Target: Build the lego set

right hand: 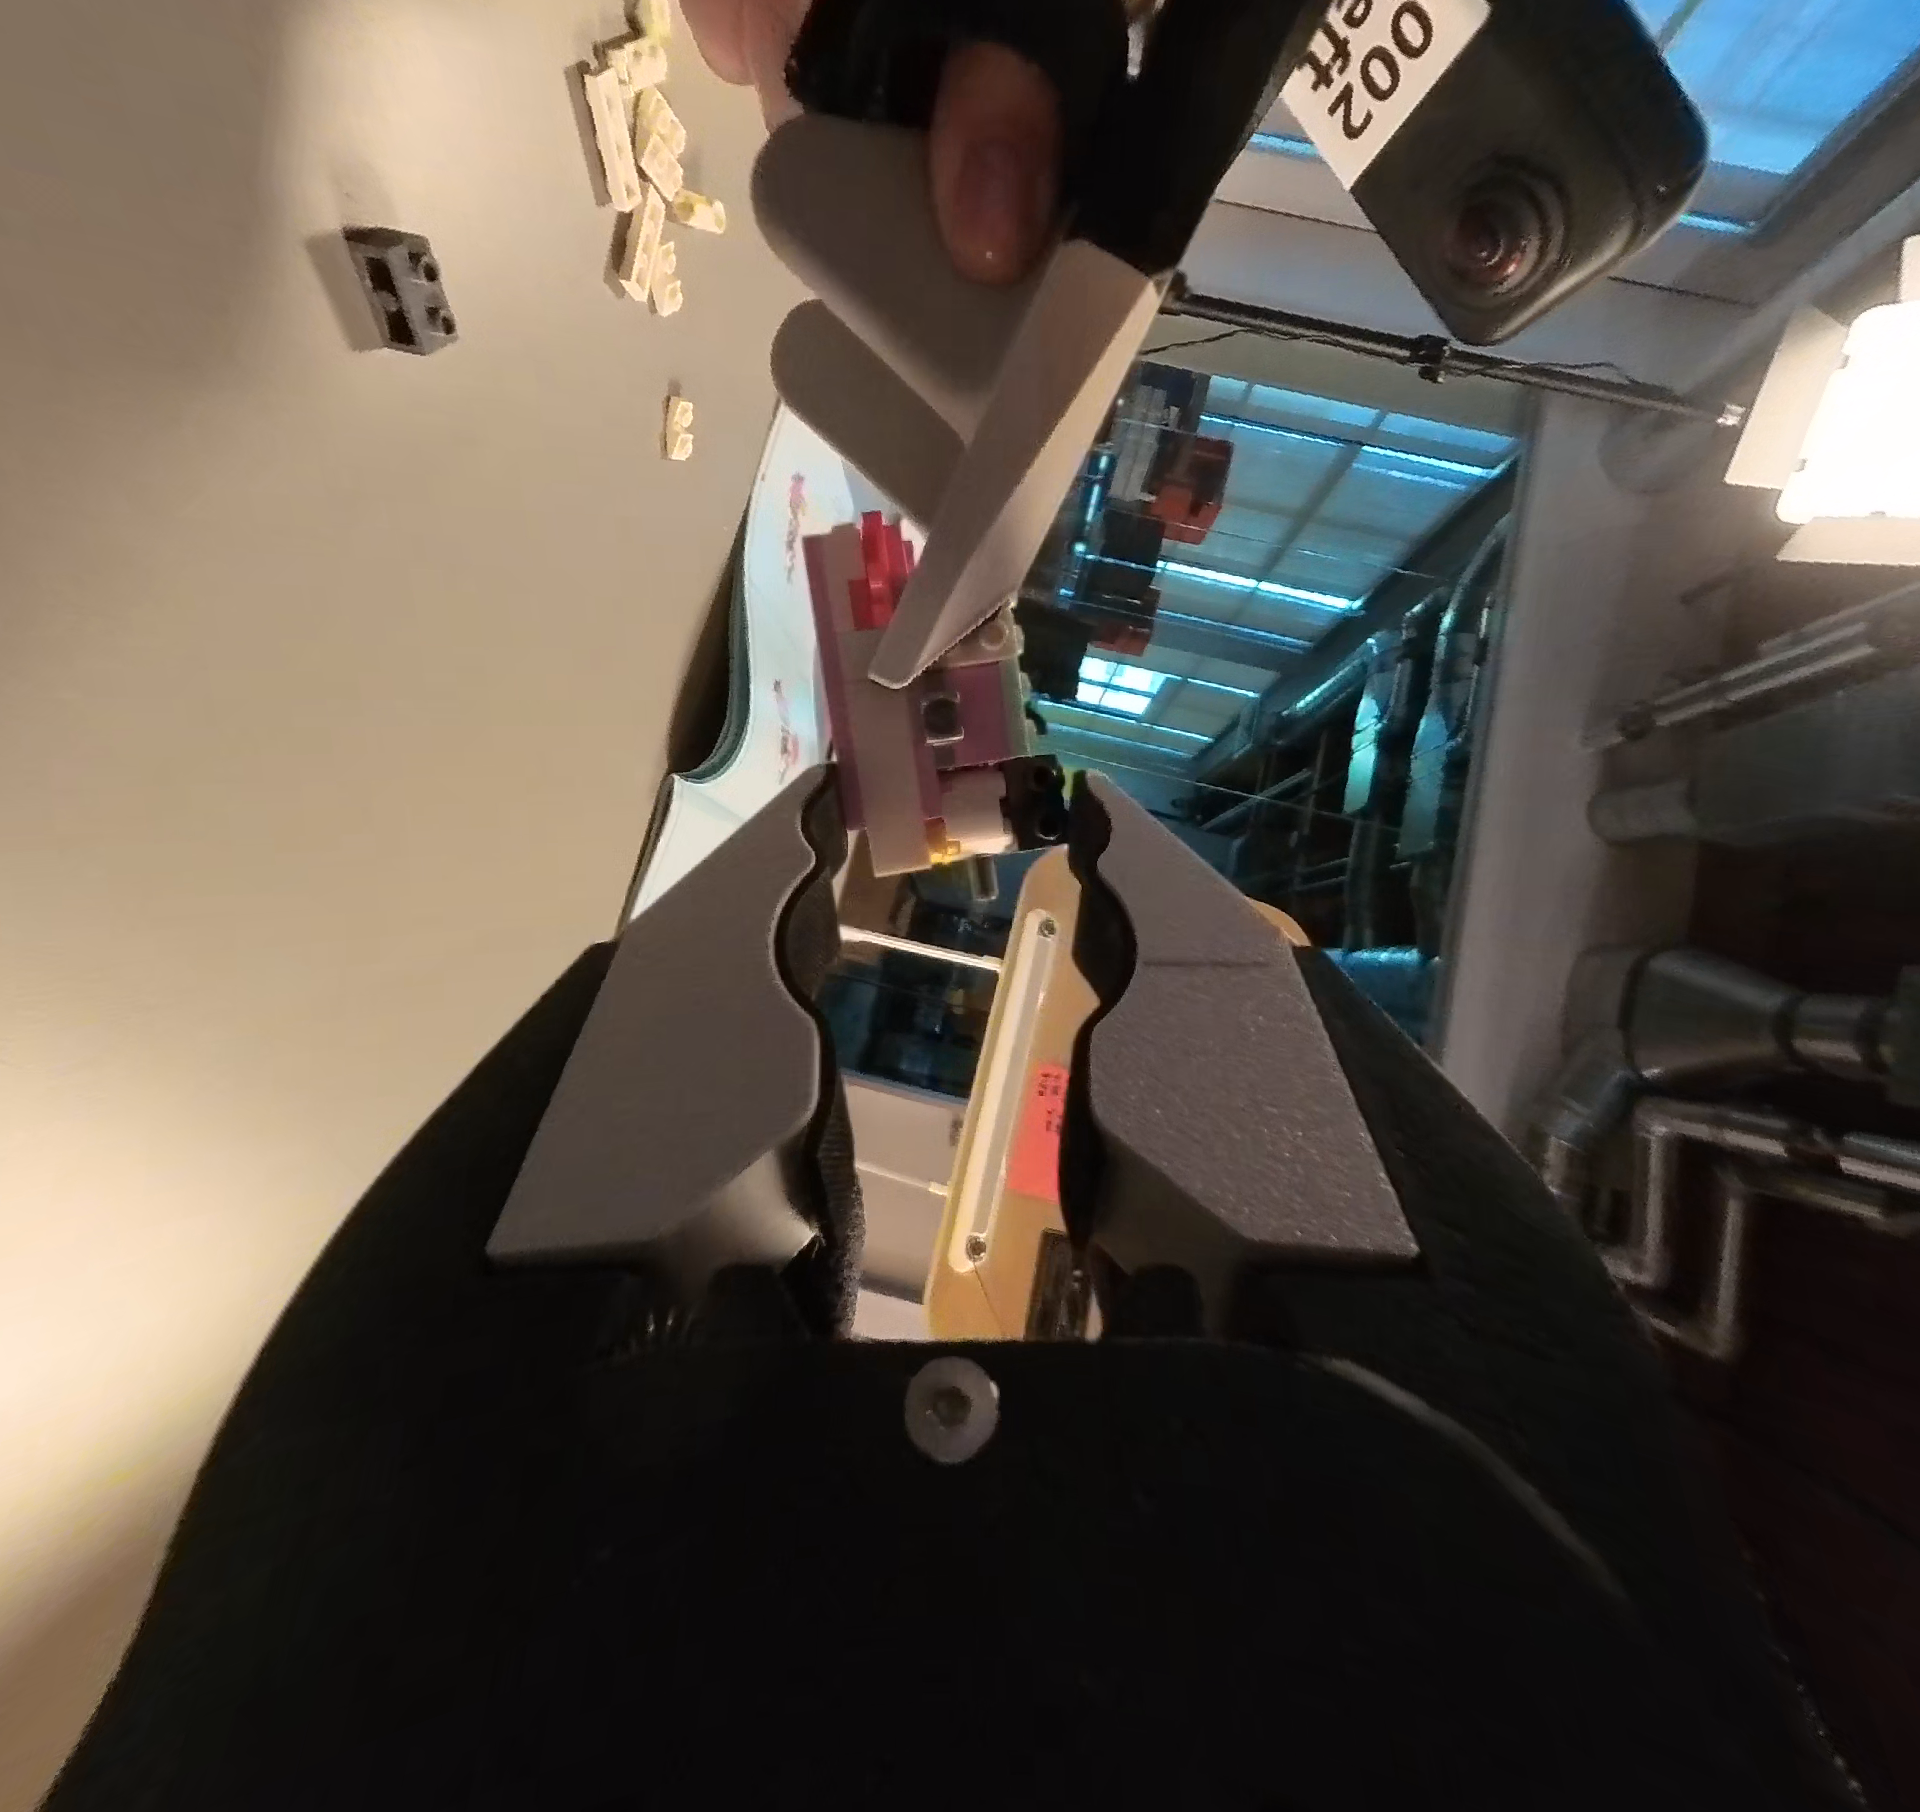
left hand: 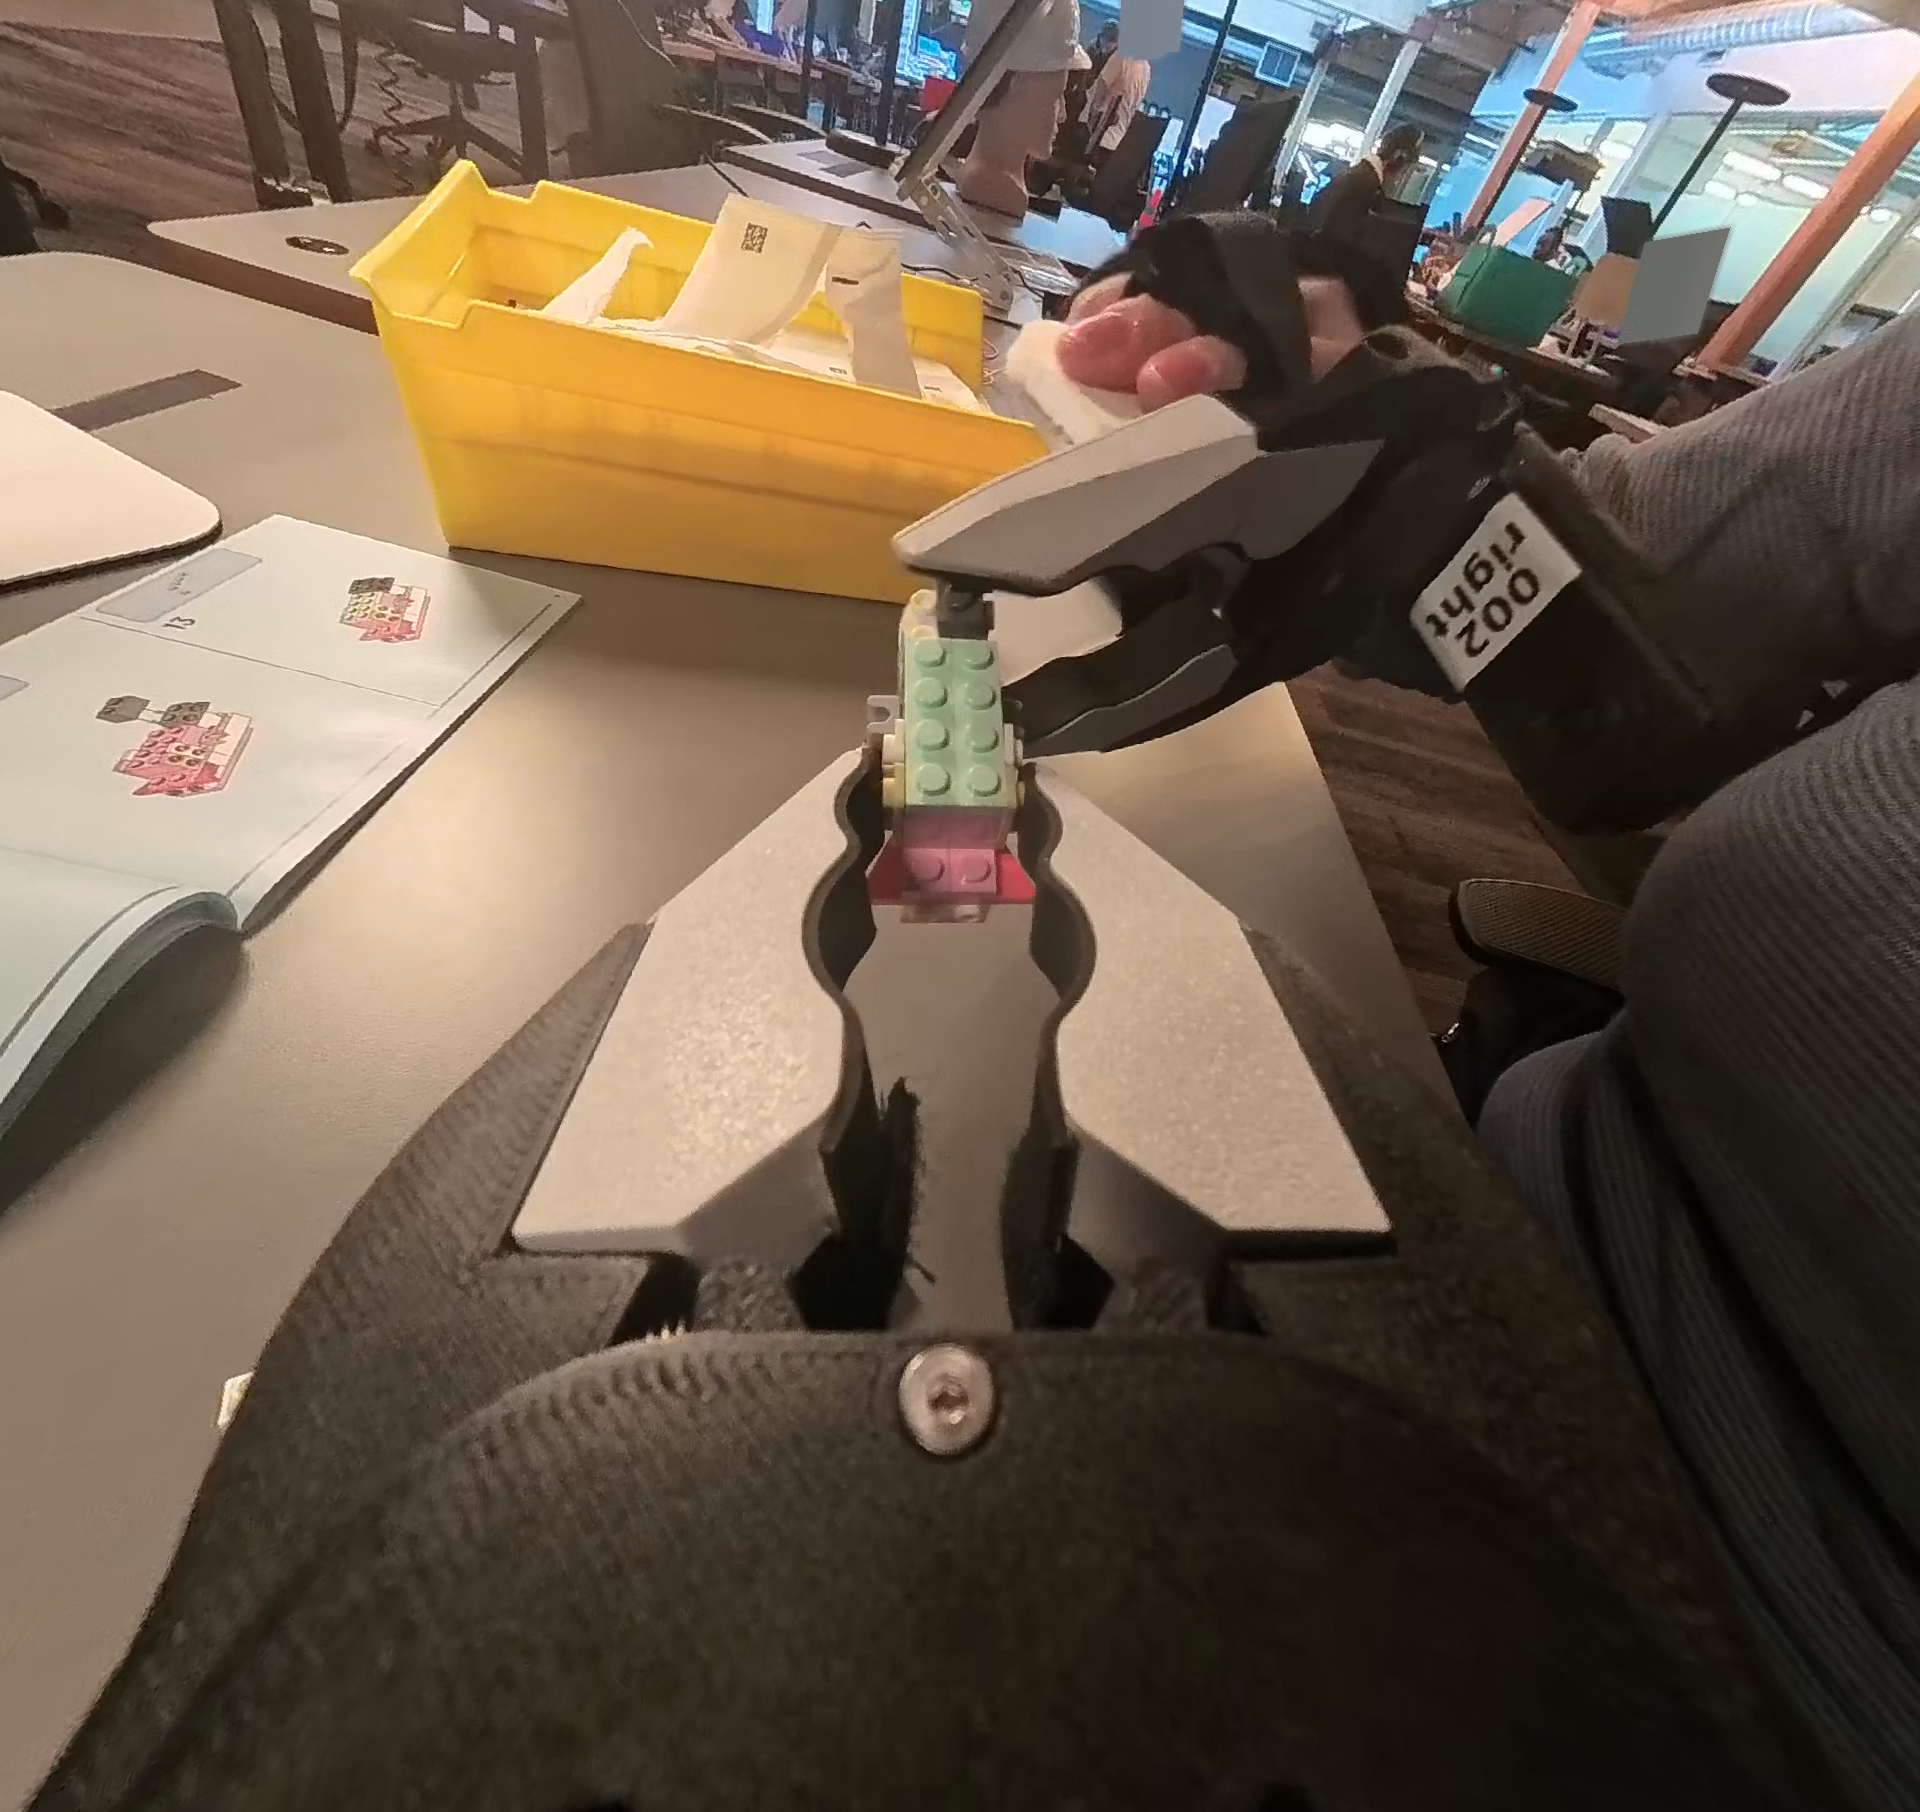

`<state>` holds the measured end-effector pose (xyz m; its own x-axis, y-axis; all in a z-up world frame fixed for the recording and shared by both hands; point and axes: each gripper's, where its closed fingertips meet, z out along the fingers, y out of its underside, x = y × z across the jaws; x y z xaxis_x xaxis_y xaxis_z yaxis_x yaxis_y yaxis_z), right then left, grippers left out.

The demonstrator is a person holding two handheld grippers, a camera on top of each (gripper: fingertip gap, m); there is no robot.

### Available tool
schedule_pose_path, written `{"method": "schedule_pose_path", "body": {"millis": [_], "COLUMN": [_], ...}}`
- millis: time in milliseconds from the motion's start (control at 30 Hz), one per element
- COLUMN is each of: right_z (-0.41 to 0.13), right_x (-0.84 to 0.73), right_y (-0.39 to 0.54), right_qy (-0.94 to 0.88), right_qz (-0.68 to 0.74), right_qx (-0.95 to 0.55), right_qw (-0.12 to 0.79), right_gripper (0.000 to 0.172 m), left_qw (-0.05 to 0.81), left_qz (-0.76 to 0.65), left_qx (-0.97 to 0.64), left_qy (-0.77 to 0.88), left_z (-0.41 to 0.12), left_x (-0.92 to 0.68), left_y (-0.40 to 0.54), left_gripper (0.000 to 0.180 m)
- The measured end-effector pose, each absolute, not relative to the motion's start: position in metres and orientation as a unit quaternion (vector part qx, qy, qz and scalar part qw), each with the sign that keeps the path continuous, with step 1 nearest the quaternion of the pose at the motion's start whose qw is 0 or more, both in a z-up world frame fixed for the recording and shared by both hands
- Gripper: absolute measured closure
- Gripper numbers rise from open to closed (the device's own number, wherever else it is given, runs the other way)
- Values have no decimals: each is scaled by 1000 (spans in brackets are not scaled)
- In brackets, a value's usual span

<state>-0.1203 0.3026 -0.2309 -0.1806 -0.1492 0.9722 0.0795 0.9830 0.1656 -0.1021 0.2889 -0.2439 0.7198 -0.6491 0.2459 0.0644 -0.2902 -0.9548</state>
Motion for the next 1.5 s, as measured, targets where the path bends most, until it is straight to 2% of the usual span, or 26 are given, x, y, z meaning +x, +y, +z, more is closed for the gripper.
{"method": "schedule_pose_path", "body": {"millis": [167, 367, 967, 1033, 1067, 1267, 1500], "right_z": [-228, -237, -232, -229, -228, -230, -234], "right_x": [-122, -123, -124, -125, -126, -132, -138], "right_y": [302, 305, 306, 304, 303, 299, 303], "right_qy": [-747, -782, -779, -783, -786, -798, -802], "right_qz": [-100, -68, -44, -9, 9, 80, 89], "right_qx": [32, 0, -21, -44, -54, -101, -127], "right_qw": [657, 620, 625, 620, 616, 589, 577], "right_gripper": [129, 130, 131, 131, 131, 131, 131], "left_qw": [562, 564, 570, 565, 559, 564, 554], "left_qz": [-335, -288, -347, -369, -376, -396, -394], "left_qx": [-733, -745, -726, -723, -724, -712, -726], "left_qy": [185, 208, 166, 150, 148, 131, 103], "left_z": [-242, -248, -239, -238, -239, -232, -236], "left_x": [-105, -104, -105, -105, -105, -107, -113], "left_y": [289, 291, 292, 293, 293, 292, 296], "left_gripper": [156, 157, 155, 141, 140, 144, 152]}}
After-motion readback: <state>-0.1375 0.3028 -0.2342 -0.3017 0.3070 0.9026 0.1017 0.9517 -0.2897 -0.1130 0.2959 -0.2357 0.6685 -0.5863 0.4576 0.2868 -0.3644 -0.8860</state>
